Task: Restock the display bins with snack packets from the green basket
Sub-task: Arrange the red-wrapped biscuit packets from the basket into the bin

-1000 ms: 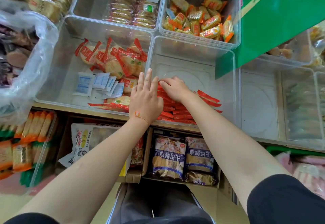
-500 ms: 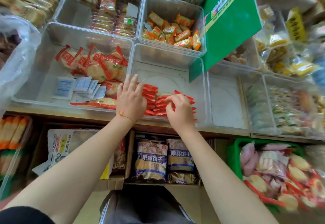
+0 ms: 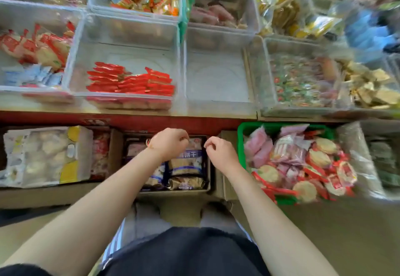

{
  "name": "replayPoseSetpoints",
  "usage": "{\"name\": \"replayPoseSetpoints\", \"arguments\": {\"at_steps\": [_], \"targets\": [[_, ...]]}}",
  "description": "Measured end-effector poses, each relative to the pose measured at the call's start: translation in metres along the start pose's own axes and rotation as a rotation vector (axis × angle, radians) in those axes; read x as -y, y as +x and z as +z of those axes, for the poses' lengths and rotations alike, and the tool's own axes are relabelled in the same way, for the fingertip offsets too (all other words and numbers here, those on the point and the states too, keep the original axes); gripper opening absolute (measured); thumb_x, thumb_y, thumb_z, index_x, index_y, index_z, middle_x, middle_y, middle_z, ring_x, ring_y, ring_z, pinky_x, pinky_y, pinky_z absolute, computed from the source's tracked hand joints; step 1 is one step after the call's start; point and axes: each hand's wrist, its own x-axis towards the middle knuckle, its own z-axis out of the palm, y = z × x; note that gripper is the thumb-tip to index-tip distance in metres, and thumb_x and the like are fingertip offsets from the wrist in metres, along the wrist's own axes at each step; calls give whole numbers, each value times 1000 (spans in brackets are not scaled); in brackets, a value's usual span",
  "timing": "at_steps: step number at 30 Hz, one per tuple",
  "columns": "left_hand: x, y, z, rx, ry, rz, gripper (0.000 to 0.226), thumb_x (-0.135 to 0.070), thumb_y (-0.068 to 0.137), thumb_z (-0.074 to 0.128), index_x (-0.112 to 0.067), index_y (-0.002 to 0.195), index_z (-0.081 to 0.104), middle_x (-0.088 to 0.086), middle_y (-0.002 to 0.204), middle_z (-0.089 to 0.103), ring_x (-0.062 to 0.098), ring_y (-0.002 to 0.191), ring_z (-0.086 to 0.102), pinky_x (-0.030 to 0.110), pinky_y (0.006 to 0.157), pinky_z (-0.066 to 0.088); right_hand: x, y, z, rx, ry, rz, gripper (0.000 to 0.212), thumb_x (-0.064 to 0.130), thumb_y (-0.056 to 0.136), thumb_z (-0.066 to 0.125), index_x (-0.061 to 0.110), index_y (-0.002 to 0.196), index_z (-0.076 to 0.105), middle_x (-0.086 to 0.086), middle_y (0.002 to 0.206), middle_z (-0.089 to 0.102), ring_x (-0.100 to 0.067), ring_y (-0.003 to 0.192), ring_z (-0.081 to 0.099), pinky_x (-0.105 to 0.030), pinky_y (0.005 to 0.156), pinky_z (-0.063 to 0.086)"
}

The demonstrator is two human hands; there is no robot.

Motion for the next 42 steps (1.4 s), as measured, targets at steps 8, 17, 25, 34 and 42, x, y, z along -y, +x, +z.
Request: {"name": "replayPoseSetpoints", "arguments": {"at_steps": [8,17,25,34,42], "targets": [[-120,5,143,148,-81,-98,27,-25,95,49,-25,112,70,0,114,70,20,103,63,32,89,51,-192,-16,-82,191,-104,112,26,23,87,58,13,109,68,-7,109,65,-28,102,60,-33,81,46],[-183,4,197,243,-29,-201,29,-23,95,49,-20,115,69,5,119,68,22,111,60,30,92,48,-250,-32,-69,274,-373,45,75,61,82,63,20,138,37,-17,147,32,-36,138,27,-49,107,34],[-190,16,195,159,-147,-307,28,-21,94,51,-17,114,70,2,117,68,19,104,64,32,92,50,-253,-21,-105,178,-39,7,33,15,87,59,15,120,58,-10,113,64,-30,107,60,-35,82,48],[-207,20,199,127,-967,-304,32,-23,89,72,-12,119,67,8,111,73,20,102,70,29,85,56,-227,-28,-139,382,557,159,31,14,89,62,15,118,53,-3,103,65,-16,87,65,-27,60,54],[-175,9,206,48,-841,-496,20,-23,90,70,-12,107,70,5,99,76,19,90,72,36,84,59,-251,-33,-113,561,-178,-56,60,42,74,82,18,119,50,1,115,56,-19,103,58,-37,88,51]]}}
